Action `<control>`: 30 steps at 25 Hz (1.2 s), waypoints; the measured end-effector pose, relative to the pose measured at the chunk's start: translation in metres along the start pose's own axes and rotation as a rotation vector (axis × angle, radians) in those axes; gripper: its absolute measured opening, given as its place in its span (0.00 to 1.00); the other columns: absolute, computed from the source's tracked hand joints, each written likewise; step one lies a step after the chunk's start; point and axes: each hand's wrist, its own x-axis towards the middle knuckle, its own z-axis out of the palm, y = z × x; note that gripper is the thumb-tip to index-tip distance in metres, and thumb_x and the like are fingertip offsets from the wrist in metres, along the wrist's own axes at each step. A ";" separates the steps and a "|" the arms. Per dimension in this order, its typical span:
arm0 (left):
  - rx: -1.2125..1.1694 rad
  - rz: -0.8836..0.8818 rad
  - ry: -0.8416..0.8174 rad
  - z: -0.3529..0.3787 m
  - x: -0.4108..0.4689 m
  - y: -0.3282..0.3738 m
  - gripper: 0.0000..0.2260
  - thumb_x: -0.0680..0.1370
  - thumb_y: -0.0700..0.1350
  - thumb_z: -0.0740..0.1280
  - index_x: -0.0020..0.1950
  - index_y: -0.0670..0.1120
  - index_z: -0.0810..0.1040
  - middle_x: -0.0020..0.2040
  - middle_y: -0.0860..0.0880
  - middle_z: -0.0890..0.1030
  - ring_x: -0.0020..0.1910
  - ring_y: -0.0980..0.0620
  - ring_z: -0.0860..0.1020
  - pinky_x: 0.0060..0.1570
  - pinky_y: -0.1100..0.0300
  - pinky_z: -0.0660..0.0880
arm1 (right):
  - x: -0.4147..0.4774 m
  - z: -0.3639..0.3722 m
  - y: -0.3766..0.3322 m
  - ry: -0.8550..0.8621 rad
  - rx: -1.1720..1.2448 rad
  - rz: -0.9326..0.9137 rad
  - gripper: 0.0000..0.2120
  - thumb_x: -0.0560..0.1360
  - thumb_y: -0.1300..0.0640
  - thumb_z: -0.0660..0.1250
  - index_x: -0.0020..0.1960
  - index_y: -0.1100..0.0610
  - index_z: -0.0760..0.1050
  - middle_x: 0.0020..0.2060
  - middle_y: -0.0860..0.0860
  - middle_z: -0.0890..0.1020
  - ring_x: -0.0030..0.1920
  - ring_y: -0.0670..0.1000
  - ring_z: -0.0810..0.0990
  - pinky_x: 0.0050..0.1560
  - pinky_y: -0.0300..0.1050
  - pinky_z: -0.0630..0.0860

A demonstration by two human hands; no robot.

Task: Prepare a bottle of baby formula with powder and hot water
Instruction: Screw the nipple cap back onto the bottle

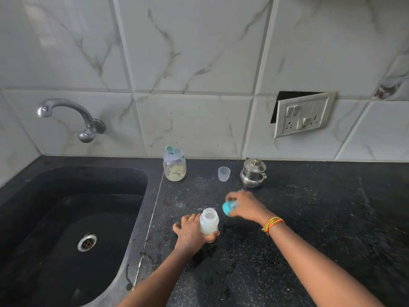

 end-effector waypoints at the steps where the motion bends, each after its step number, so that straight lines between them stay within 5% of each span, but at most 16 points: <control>1: -0.012 -0.010 0.002 0.001 0.000 0.001 0.32 0.66 0.67 0.66 0.66 0.55 0.67 0.63 0.55 0.73 0.66 0.49 0.64 0.65 0.43 0.58 | -0.005 -0.007 -0.012 0.061 0.151 -0.039 0.20 0.66 0.60 0.74 0.57 0.51 0.78 0.55 0.52 0.77 0.56 0.53 0.75 0.52 0.43 0.70; 3: -0.022 -0.021 0.004 0.002 -0.001 0.001 0.31 0.66 0.66 0.67 0.66 0.55 0.67 0.62 0.55 0.73 0.66 0.49 0.65 0.64 0.43 0.60 | -0.014 -0.013 -0.037 0.043 0.249 -0.152 0.21 0.64 0.60 0.74 0.55 0.49 0.80 0.54 0.50 0.79 0.52 0.51 0.76 0.51 0.43 0.71; 7: -0.006 -0.025 0.000 0.001 0.001 0.002 0.30 0.67 0.65 0.66 0.65 0.54 0.69 0.62 0.54 0.74 0.64 0.48 0.66 0.62 0.44 0.62 | -0.019 -0.001 -0.065 -0.085 -0.128 -0.320 0.21 0.67 0.63 0.70 0.58 0.51 0.79 0.58 0.52 0.76 0.57 0.52 0.74 0.57 0.44 0.71; 14: -0.006 -0.025 -0.015 0.003 0.001 0.001 0.31 0.67 0.65 0.66 0.68 0.56 0.66 0.65 0.55 0.72 0.66 0.48 0.64 0.64 0.41 0.60 | -0.010 -0.004 -0.078 -0.228 -0.377 -0.425 0.19 0.67 0.68 0.72 0.55 0.53 0.82 0.58 0.52 0.78 0.59 0.54 0.75 0.59 0.50 0.74; 17: 0.014 -0.046 0.000 0.003 0.000 0.002 0.31 0.67 0.66 0.66 0.67 0.57 0.67 0.65 0.55 0.73 0.66 0.49 0.64 0.62 0.43 0.60 | -0.009 -0.003 -0.081 -0.134 -0.415 -0.301 0.16 0.68 0.54 0.74 0.55 0.56 0.81 0.55 0.57 0.79 0.51 0.57 0.78 0.47 0.48 0.76; 21: 0.054 -0.056 -0.030 0.001 -0.002 0.004 0.30 0.68 0.66 0.66 0.67 0.57 0.67 0.65 0.54 0.72 0.67 0.48 0.63 0.65 0.41 0.57 | -0.019 -0.002 -0.081 -0.045 -0.313 -0.067 0.32 0.64 0.29 0.67 0.36 0.60 0.70 0.36 0.57 0.78 0.33 0.54 0.75 0.35 0.46 0.72; 22: 0.058 -0.051 -0.035 0.000 -0.002 0.004 0.30 0.68 0.66 0.66 0.67 0.58 0.66 0.66 0.54 0.72 0.67 0.48 0.63 0.65 0.40 0.57 | -0.020 -0.007 -0.080 -0.075 -0.298 -0.046 0.30 0.63 0.30 0.69 0.36 0.60 0.72 0.34 0.57 0.79 0.32 0.53 0.76 0.35 0.45 0.73; 24: 0.059 -0.043 -0.032 0.000 -0.003 0.004 0.31 0.67 0.66 0.66 0.67 0.57 0.65 0.66 0.54 0.71 0.67 0.48 0.64 0.65 0.39 0.58 | -0.019 -0.014 -0.074 -0.194 -0.299 -0.079 0.23 0.65 0.45 0.76 0.50 0.60 0.77 0.47 0.57 0.82 0.43 0.53 0.78 0.44 0.45 0.74; 26: 0.040 -0.045 -0.023 0.001 -0.004 0.005 0.32 0.67 0.66 0.66 0.67 0.55 0.65 0.65 0.55 0.72 0.66 0.48 0.65 0.64 0.40 0.59 | -0.019 -0.014 -0.069 -0.240 -0.169 -0.128 0.27 0.64 0.60 0.76 0.62 0.53 0.76 0.56 0.53 0.79 0.52 0.52 0.75 0.48 0.43 0.71; 30: 0.015 -0.079 -0.008 0.000 -0.009 0.009 0.30 0.67 0.66 0.66 0.65 0.55 0.67 0.64 0.55 0.72 0.65 0.49 0.66 0.62 0.42 0.61 | -0.025 0.003 -0.070 0.023 -0.076 -0.074 0.21 0.62 0.55 0.77 0.54 0.55 0.82 0.49 0.52 0.83 0.48 0.51 0.76 0.42 0.41 0.71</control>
